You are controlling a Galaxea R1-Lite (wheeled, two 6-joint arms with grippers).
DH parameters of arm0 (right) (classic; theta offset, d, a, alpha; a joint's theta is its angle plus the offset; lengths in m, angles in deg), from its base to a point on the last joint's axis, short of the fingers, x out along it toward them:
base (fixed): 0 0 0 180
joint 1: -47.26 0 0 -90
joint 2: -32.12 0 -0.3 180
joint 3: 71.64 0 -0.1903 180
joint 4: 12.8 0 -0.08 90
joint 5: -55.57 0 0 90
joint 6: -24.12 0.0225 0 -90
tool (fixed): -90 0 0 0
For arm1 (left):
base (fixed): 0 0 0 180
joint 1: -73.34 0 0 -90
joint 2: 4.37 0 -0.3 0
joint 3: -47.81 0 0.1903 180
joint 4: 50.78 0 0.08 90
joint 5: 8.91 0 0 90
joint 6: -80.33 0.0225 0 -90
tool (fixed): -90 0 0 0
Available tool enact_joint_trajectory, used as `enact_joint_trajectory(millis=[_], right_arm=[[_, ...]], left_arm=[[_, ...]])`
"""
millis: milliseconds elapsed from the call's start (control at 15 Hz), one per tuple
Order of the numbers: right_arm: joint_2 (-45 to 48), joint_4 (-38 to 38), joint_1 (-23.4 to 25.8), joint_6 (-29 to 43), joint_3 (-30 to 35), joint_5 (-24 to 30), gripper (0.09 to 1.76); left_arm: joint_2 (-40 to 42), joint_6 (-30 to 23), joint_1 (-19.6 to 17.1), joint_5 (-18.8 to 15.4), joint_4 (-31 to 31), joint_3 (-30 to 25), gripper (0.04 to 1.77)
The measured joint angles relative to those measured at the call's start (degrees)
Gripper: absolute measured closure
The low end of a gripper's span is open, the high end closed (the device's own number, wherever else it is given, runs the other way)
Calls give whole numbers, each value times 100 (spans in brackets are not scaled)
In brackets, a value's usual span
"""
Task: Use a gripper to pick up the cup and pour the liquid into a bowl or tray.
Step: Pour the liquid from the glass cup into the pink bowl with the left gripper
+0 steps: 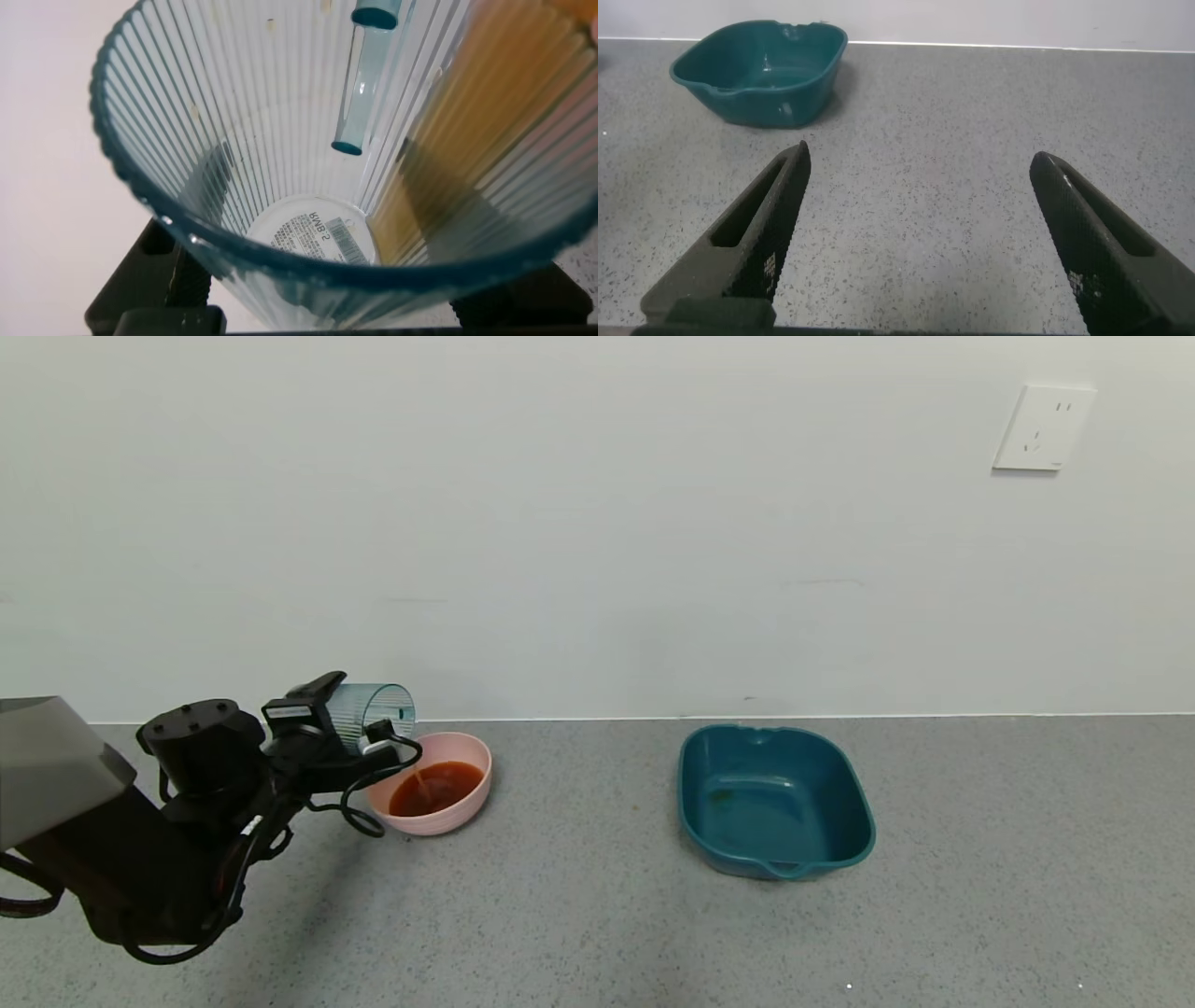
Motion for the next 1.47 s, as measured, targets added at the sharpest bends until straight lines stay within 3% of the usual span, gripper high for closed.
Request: enact_joint_trajectory(millis=[800,1467], right_arm=[[0,0,-2,2,0,2,14],[0,-2,-2,2,0,2,14]], left_arm=[[115,629,282,140,-50,-282,47],[137,990,293,195,-56,-265,47]])
